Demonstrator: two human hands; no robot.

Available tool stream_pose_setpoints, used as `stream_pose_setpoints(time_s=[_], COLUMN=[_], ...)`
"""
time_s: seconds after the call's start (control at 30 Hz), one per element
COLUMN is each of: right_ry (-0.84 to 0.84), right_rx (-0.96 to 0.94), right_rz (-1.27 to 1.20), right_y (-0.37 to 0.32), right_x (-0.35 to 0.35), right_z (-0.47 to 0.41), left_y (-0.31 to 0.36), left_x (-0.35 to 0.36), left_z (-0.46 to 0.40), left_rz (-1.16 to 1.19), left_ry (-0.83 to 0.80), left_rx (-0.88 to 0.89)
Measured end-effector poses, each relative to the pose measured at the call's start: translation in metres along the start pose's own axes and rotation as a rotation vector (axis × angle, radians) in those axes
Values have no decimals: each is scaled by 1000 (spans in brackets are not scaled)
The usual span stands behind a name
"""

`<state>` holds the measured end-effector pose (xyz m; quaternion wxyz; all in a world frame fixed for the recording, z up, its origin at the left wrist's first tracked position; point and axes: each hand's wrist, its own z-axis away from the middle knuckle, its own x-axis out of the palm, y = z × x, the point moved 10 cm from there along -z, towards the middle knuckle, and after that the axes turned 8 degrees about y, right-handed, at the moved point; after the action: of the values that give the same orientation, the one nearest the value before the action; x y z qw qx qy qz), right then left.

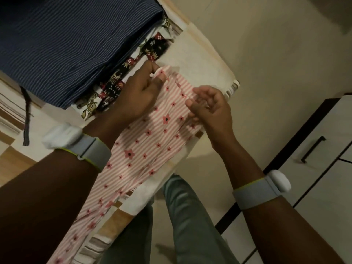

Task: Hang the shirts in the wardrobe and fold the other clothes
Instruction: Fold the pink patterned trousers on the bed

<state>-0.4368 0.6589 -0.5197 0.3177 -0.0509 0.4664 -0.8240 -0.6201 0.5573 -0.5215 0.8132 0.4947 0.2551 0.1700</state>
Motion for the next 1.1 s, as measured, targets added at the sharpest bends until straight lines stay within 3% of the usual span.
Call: stream_pose_setpoints(time_s=[0.13, 0.27, 0.5, 0.7, 0.77, 0.87, 0.93, 1.0, 1.1], right_ry=[-232, -448, -156, 197, 345, 478, 307, -24, -568], right_rx=[-43, -13, 252, 182, 72, -323, -544, -670, -761], right_rz=[258, 513, 64, 153, 264, 551, 569, 593, 713], right_y=[-17, -16, 18, 30, 22, -30, -52, -46, 9], right_x=[40, 46, -17, -49, -61, -38, 16, 84, 196], right_z=[-13, -11, -6, -4, -2, 24, 52, 88, 177], left_y=[1, 0, -11, 9, 20, 31, 26, 5, -74], left_x=[13, 8, 2, -4, -5, -20, -32, -51, -110], left_z=[0, -3, -11, -11, -3, 34, 79, 135, 254], left_rz=[410, 379, -19, -428, -490, -515, -450, -382, -288], left_ry=[-130, -89, 10, 240, 292, 379, 409, 470, 680], left_rx=[-128, -148, -43, 141, 189, 316, 349, 290, -14])
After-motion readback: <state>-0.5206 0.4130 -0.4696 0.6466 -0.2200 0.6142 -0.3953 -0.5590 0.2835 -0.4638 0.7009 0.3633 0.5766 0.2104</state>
